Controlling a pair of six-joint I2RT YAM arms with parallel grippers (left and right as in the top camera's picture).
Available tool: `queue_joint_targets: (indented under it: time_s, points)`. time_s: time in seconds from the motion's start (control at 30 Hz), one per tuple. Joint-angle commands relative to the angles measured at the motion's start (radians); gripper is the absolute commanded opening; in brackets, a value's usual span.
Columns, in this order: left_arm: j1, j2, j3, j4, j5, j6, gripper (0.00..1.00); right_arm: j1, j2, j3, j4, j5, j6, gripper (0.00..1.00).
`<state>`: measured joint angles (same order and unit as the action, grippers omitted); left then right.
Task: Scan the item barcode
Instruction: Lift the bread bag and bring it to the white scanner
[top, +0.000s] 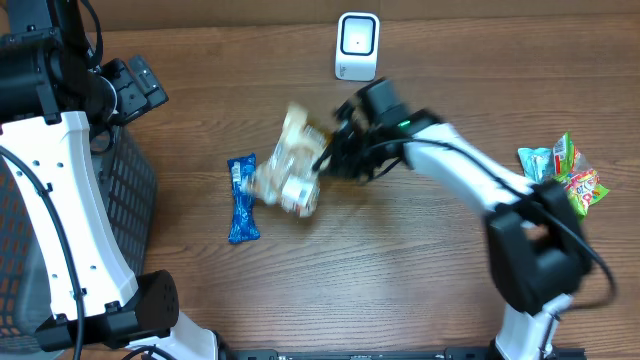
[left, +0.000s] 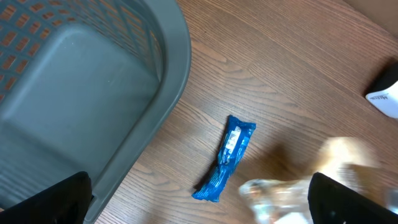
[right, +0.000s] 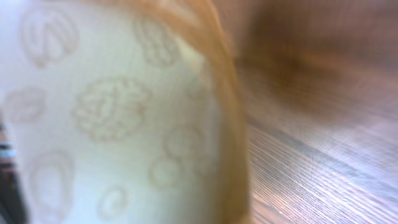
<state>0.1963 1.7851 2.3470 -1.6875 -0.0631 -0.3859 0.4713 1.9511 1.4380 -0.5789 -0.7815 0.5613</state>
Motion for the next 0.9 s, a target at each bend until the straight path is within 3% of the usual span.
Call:
queue_joint_targets:
  time_s: [0.0, 0.33, 0.7, 0.87]
  points:
    - [0.000, 0.008, -0.006, -0.002, 0.008, 0.005, 1.00, -0.079, -0.168, 0.004, 0.040, -0.024, 0.110, 0.04]
    - [0.000, 0.008, -0.006, -0.002, 0.008, 0.005, 1.00, -0.187, -0.382, 0.004, 0.138, 0.192, 0.206, 0.04]
    - [0.000, 0.008, -0.006, -0.002, 0.008, 0.005, 1.00, -0.197, -0.405, 0.004, 0.278, 0.210, 0.208, 0.04]
    - [0.000, 0.008, -0.006, -0.002, 0.008, 0.004, 1.00, -0.197, -0.406, 0.004, 0.274, 0.315, 0.209, 0.04]
